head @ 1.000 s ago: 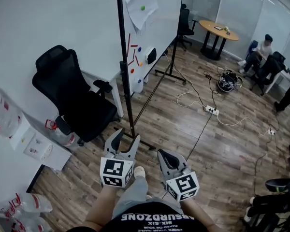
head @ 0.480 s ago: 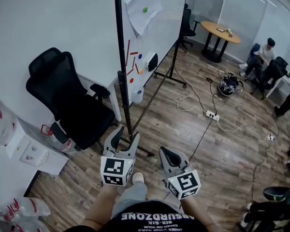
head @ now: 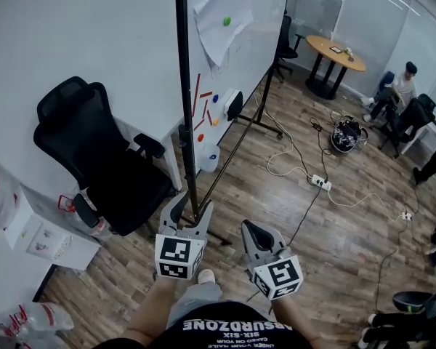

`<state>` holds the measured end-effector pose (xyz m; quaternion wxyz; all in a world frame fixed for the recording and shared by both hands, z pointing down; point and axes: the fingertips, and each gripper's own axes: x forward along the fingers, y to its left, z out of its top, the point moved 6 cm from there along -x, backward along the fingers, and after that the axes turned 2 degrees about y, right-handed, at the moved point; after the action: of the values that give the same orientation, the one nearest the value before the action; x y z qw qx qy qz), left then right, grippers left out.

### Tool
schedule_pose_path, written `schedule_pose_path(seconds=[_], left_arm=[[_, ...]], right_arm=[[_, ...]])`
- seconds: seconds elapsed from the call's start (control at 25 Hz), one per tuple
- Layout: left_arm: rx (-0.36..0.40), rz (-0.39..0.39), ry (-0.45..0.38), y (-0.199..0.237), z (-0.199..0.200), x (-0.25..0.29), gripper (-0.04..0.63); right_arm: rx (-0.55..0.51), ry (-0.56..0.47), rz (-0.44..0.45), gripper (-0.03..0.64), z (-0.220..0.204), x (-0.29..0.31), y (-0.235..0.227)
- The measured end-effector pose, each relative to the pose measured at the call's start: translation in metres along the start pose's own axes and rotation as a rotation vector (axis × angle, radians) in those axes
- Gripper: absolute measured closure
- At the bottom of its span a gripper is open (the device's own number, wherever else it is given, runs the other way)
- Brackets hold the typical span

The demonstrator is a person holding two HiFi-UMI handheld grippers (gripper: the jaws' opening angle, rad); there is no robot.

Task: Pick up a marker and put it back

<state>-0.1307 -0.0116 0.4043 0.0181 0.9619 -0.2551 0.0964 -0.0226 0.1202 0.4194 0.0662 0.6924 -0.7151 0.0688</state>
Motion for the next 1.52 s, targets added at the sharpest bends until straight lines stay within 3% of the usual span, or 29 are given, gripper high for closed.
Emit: schedule_pose_path(seconds=[0.88, 1.52], left_arm=[[-0.005, -0.026, 0.075, 0.038, -0.013, 0.109, 0.390], [0.012, 0.065, 0.187, 0.034, -0.020, 0.178, 0.390]], right_arm=[[0.000, 0.039, -0.027, 0.620, 0.004, 0.074, -0.056], [0.013, 0.074, 0.151, 0.620, 0.011, 0.131, -0.117]])
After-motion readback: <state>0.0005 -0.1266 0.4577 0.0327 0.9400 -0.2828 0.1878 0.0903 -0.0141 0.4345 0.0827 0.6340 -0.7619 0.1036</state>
